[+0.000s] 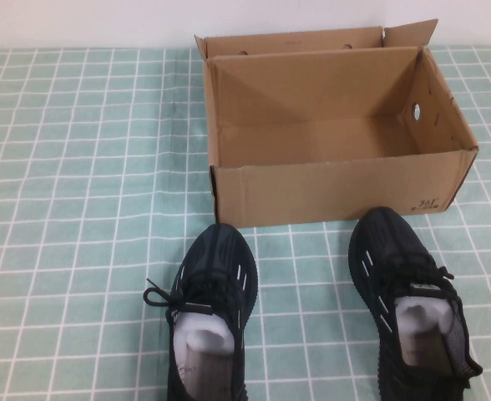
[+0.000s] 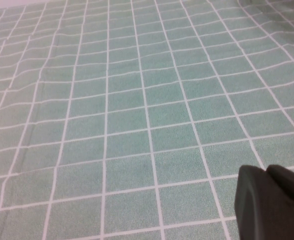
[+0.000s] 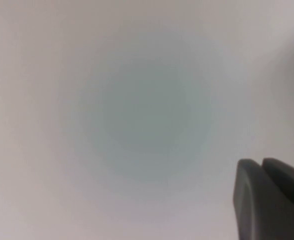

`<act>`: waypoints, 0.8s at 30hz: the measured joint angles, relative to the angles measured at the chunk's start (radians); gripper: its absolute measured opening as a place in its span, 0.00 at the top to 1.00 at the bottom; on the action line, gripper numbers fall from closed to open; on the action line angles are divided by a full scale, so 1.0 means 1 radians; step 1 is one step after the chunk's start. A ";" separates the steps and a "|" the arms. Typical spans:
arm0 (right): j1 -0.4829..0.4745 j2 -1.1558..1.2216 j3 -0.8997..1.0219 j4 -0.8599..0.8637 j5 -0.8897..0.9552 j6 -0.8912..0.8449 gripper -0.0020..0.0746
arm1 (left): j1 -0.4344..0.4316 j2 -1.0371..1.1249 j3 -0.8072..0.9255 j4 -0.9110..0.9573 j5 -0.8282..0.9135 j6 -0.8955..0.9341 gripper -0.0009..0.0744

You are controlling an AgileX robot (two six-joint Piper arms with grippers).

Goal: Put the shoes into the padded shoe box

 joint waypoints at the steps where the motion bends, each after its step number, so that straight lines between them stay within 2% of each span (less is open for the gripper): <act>1: 0.000 0.000 -0.013 0.048 -0.023 0.008 0.98 | 0.000 0.000 0.000 0.000 0.000 0.000 0.99; 6: 0.000 0.004 -0.156 0.345 0.021 0.011 0.98 | 0.000 0.000 0.000 0.000 0.000 0.001 0.99; 10: 0.000 0.012 -0.318 0.556 0.160 -0.048 0.98 | 0.000 0.000 0.000 0.000 0.000 0.001 0.99; 13: 0.000 0.045 -0.423 0.553 0.288 -0.152 0.98 | 0.000 0.000 0.000 0.000 0.000 0.001 0.99; 19: 0.000 0.181 -0.616 0.540 0.562 -0.160 0.98 | 0.000 0.000 0.000 0.000 0.000 0.001 0.99; 24: 0.000 0.371 -0.755 0.541 0.902 -0.162 0.98 | 0.000 0.000 0.000 0.000 0.000 0.001 0.99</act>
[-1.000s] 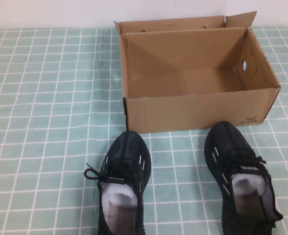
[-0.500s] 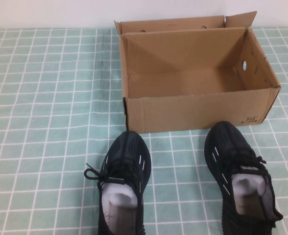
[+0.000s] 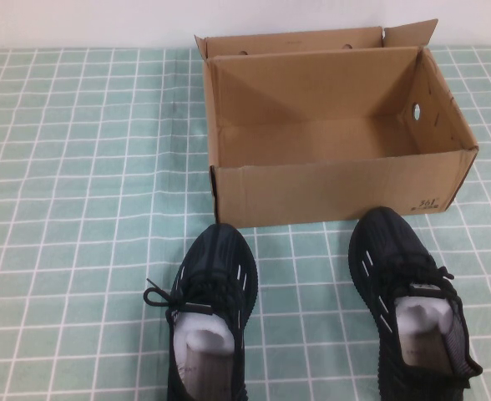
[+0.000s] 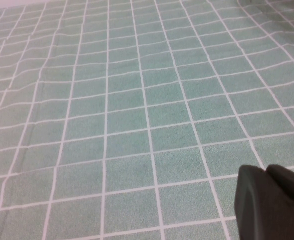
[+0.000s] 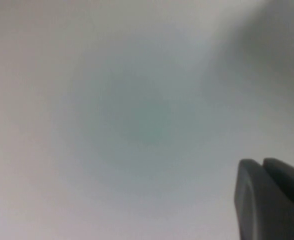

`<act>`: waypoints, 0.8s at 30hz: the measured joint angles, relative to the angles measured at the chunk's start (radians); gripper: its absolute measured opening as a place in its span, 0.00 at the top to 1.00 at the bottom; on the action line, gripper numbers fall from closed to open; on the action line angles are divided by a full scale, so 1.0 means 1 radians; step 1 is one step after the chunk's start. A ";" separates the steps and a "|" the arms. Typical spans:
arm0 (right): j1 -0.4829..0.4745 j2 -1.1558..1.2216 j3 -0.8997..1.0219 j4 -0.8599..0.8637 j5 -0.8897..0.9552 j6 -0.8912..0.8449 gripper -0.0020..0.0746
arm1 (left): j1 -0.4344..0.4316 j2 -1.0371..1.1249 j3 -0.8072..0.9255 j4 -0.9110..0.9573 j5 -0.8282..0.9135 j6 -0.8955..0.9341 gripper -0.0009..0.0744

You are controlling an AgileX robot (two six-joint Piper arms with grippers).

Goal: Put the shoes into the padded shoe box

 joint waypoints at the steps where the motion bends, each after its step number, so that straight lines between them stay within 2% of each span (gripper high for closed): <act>1: 0.000 0.035 -0.019 0.000 0.054 0.000 0.98 | 0.000 0.000 0.000 0.000 0.000 0.000 0.99; 6: 0.000 0.236 -0.084 -0.011 0.286 -0.031 0.98 | 0.000 0.000 0.000 0.000 0.000 0.002 0.99; 12: 0.000 0.369 -0.084 -0.026 0.254 -0.239 0.98 | 0.000 0.000 0.000 0.000 0.000 0.004 0.99; 21: 0.000 0.373 -0.084 -0.008 0.259 -0.239 0.98 | 0.000 0.000 0.000 0.000 0.000 0.004 0.99; 24: 0.000 0.374 -0.084 0.059 0.249 -0.239 0.98 | 0.000 0.000 0.000 0.000 0.000 0.004 0.99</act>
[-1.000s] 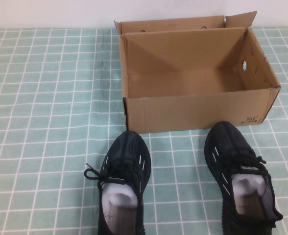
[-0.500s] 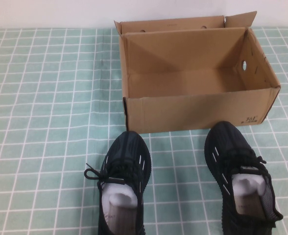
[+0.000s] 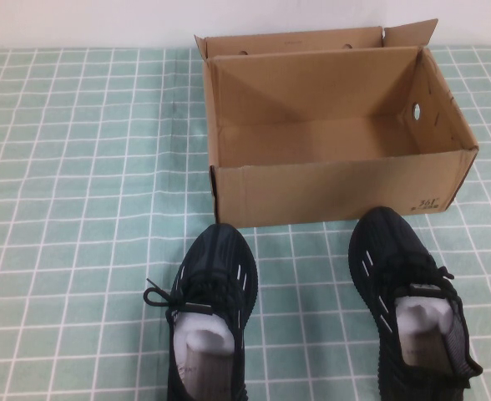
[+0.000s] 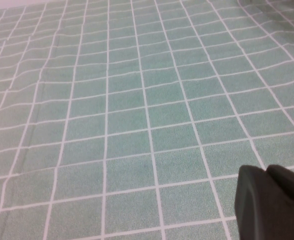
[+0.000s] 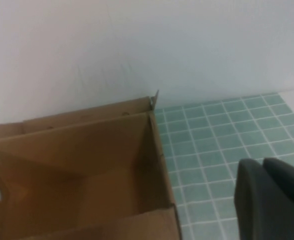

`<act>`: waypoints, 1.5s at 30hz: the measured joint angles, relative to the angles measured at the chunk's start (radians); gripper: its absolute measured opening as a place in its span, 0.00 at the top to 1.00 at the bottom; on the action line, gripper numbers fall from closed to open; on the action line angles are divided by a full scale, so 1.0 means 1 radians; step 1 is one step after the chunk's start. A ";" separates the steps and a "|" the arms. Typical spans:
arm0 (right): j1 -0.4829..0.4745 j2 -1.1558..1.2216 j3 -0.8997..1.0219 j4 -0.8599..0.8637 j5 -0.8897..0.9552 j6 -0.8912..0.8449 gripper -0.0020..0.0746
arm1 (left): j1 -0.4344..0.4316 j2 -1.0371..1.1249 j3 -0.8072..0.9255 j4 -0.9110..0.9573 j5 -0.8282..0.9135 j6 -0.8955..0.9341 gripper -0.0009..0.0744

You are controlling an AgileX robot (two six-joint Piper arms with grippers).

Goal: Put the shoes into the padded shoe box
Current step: Pick up the shoe from the table

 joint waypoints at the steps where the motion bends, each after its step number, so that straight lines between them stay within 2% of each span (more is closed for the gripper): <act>1: 0.000 0.000 0.000 0.021 0.000 0.000 0.98 | 0.000 0.000 0.000 0.000 0.000 0.000 0.99; 6: 0.009 0.039 0.000 0.050 0.043 0.000 0.98 | 0.000 0.000 0.000 0.000 0.000 0.000 0.99; 10: 0.063 0.096 -0.010 0.032 0.164 -0.023 0.98 | 0.000 0.000 0.000 0.002 0.000 0.005 0.99; 17: 0.164 0.299 -0.139 0.030 0.592 -0.227 0.98 | 0.000 0.000 0.000 0.004 0.000 0.010 0.99; 21: 0.259 0.402 -0.193 0.009 0.741 -0.370 0.98 | 0.000 0.000 0.000 0.004 0.000 0.011 0.99; 25: 0.403 0.469 -0.198 -0.131 0.785 -0.388 0.96 | 0.000 0.000 0.000 0.005 0.000 0.013 0.99; 28: 0.513 0.495 -0.198 -0.270 0.796 -0.383 0.83 | 0.000 0.000 0.000 0.005 0.000 0.013 0.99; 32: 0.626 0.501 -0.198 -0.381 0.750 -0.383 0.48 | 0.000 0.000 0.000 0.005 0.000 0.013 0.99; 34: 0.653 0.503 -0.198 -0.406 0.709 -0.383 0.37 | 0.000 0.000 0.000 0.005 0.000 0.013 0.99; 45: 0.659 0.637 -0.198 -0.499 0.623 -0.341 0.35 | 0.000 0.000 0.000 0.008 0.001 0.015 0.99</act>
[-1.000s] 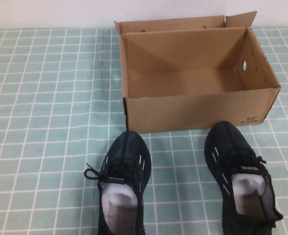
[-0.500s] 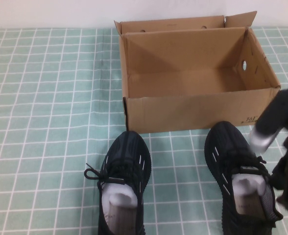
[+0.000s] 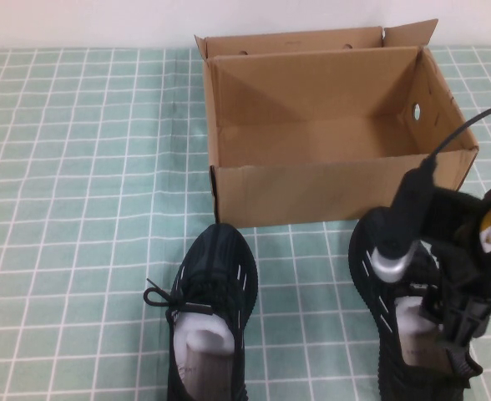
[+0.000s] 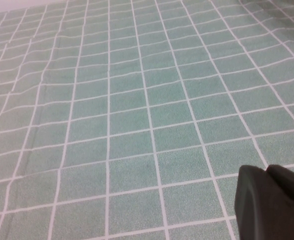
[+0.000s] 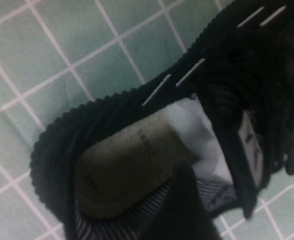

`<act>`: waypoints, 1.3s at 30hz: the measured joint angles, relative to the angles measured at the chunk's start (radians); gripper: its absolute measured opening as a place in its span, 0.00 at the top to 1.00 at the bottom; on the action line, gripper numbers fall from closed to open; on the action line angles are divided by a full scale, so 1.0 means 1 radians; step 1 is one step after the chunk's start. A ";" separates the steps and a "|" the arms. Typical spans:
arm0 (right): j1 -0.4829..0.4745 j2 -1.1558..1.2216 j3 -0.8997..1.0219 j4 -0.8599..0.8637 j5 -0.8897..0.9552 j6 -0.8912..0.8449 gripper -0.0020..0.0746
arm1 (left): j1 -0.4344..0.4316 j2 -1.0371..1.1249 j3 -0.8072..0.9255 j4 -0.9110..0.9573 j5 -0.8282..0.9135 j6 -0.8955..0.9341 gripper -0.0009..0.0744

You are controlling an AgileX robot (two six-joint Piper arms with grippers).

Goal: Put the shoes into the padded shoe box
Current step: Pick up the shoe from the table, then place the shoe in the shoe box

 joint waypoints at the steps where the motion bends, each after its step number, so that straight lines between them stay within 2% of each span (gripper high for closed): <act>1: 0.000 0.013 0.000 -0.007 -0.011 0.012 0.36 | 0.000 0.000 0.000 0.000 0.000 0.000 0.99; 3: 0.000 0.034 0.000 -0.012 -0.033 0.037 0.42 | 0.000 0.000 0.000 0.000 0.000 0.000 0.99; 5: 0.000 0.043 0.000 -0.018 -0.049 0.076 0.57 | 0.000 0.000 0.000 0.000 0.000 0.000 0.99; 7: 0.000 0.041 0.000 -0.031 -0.055 0.115 0.87 | 0.000 0.000 0.000 0.000 0.000 0.000 0.99; 8: 0.000 0.039 -0.001 -0.036 -0.055 0.119 0.98 | 0.000 0.000 0.000 0.000 0.000 0.000 0.99; 15: 0.000 0.010 -0.048 -0.026 -0.021 0.128 0.98 | 0.000 0.000 0.000 0.000 0.000 0.000 0.99; 23: 0.000 -0.006 -0.263 0.086 0.160 0.136 0.98 | 0.000 0.000 0.000 0.000 0.000 0.000 0.99; 27: 0.000 -0.006 -0.402 0.154 0.202 0.272 0.98 | 0.000 0.000 0.000 0.000 0.000 0.000 0.99; 33: -0.002 -0.006 -0.559 0.205 0.017 0.375 0.98 | 0.000 0.000 0.000 0.000 0.000 0.000 0.99; 39: -0.021 0.031 -0.607 0.145 -0.219 0.502 0.98 | 0.000 0.000 0.000 0.000 0.000 0.000 0.99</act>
